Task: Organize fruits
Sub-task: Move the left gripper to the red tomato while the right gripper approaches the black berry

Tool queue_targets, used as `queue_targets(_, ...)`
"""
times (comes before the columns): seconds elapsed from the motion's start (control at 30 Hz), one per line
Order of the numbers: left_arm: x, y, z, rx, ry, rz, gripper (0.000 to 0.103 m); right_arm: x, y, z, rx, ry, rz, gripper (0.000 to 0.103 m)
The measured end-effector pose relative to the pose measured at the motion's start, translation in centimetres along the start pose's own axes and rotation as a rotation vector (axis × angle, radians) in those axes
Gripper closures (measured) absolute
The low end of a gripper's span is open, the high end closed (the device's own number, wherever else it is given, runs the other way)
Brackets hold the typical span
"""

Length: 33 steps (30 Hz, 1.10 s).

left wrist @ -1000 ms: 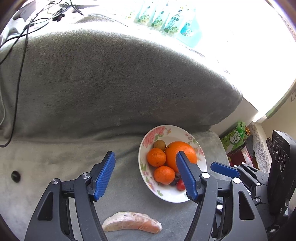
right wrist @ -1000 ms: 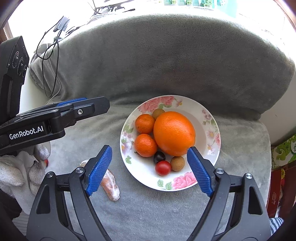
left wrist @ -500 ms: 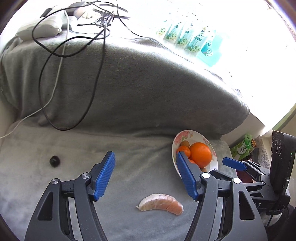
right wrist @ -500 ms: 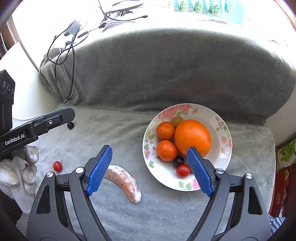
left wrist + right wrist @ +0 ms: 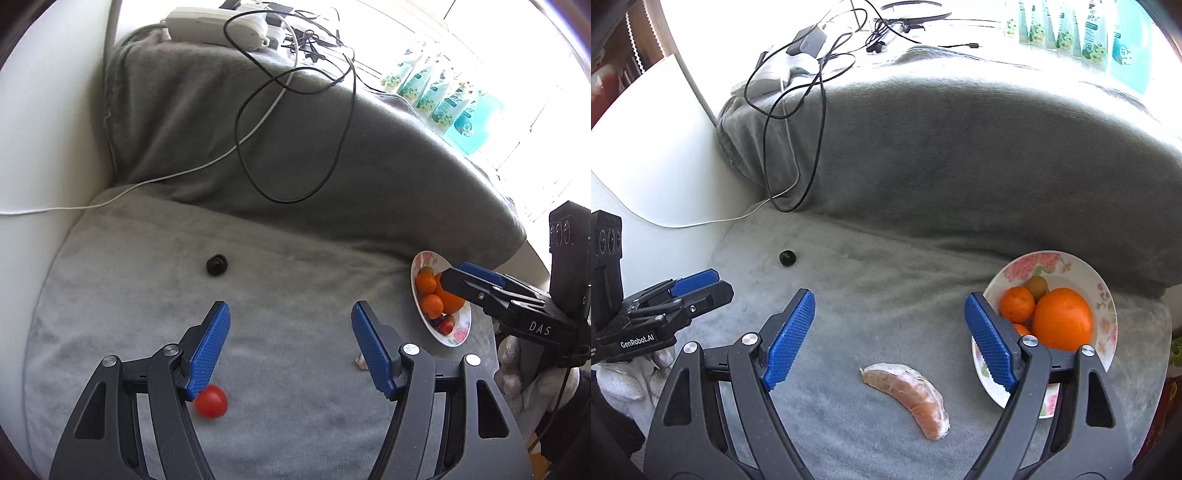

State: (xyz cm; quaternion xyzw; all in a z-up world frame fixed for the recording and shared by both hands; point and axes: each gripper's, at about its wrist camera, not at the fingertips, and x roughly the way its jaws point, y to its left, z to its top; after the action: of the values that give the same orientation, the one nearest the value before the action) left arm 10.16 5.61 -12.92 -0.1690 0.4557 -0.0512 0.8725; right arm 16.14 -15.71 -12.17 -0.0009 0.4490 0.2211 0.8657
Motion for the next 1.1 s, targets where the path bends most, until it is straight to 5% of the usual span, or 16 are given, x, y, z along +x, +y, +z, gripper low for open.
queue_targets(0.4, -1.2, 4.1, -4.7, -0.042, 0.024, 0.071, 0.038, 5.8, 7.0, 2.4, -0.133, 0.05, 0.079, 0.017)
queue_targets(0.53, -1.0, 4.7, -5.5, -0.042, 0.044, 0.062, 0.05, 7.6, 9.3, 3.1, -0.186, 0.063, 0.101, 0.018)
queue_targets(1.1, 2.1, 6.5, -7.0, -0.068, 0.117, 0.028, 0.064, 15.0, 13.9, 4.0, -0.281, 0.174, 0.146, 0.048)
